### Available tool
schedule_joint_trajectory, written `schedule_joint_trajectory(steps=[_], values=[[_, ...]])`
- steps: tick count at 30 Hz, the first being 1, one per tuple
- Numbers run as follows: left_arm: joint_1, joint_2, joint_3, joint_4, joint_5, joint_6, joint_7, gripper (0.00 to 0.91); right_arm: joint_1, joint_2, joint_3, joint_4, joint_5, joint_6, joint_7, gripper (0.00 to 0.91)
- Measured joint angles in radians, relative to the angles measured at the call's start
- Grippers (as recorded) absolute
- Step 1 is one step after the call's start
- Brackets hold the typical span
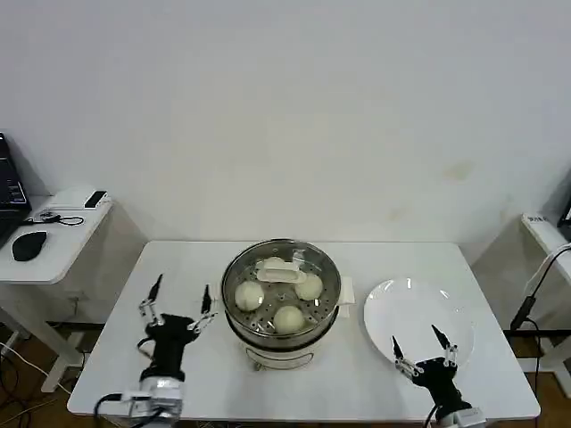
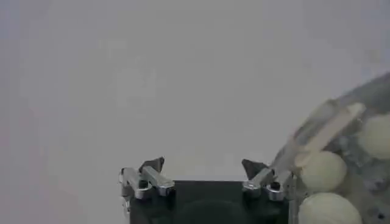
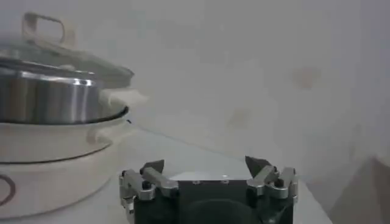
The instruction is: Take steamed baozi put them in steamer then cover it.
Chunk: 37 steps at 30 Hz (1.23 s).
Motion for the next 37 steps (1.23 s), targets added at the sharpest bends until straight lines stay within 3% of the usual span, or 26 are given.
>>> schedule_joint_trajectory(steps=[5,15,37], values=[[0.058,-0.005,-0.056,0.02,-0.199,-0.066,-0.004,0.907,-0.013,-0.005,-0.011,0.005,0.019,-0.015,-0.004,0.907],[0.122,-0.014,-0.113,0.089,-0.351,-0.163,0.015,0.907,-0.044,-0.022,-0.045,0.036,0.08,-0.074,-0.009,0.907],[0.213,-0.048,-0.145,0.127,-0.417,-0.165,0.065,0.907,-0.106,-0.098,-0.081,0.068,0.18,-0.098,0.016,0.907]])
